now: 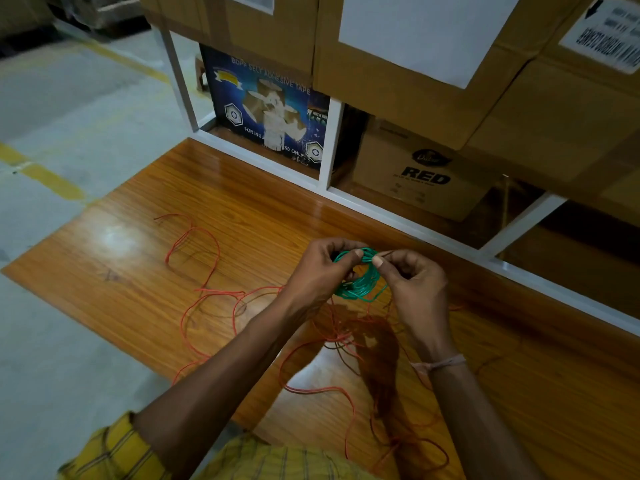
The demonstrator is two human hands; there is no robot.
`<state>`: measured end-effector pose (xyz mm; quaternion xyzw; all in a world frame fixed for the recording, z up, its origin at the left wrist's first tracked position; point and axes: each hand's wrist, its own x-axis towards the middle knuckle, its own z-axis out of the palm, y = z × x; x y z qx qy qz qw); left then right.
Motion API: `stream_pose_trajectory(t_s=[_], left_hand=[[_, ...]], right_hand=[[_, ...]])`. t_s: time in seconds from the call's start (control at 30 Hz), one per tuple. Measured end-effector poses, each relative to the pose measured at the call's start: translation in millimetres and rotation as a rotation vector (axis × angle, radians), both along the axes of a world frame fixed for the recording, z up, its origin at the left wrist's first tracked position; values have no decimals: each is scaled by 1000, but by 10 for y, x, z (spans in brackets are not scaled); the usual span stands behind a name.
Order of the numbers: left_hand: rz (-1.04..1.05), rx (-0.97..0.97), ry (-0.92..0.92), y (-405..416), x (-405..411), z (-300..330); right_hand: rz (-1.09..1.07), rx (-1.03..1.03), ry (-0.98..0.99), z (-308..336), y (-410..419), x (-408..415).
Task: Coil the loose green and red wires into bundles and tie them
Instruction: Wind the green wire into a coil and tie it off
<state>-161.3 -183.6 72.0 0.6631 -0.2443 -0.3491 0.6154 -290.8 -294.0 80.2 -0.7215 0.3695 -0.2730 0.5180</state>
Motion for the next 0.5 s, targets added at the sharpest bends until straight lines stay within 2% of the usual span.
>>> stream_pose_trajectory(t_s=[0.2, 0.5], left_hand=[[36, 10, 22, 32, -12, -50], [117, -73, 176, 64, -139, -154]], right_hand=[[-45, 55, 24, 26, 41, 50], [-160, 29, -85, 72, 218, 122]])
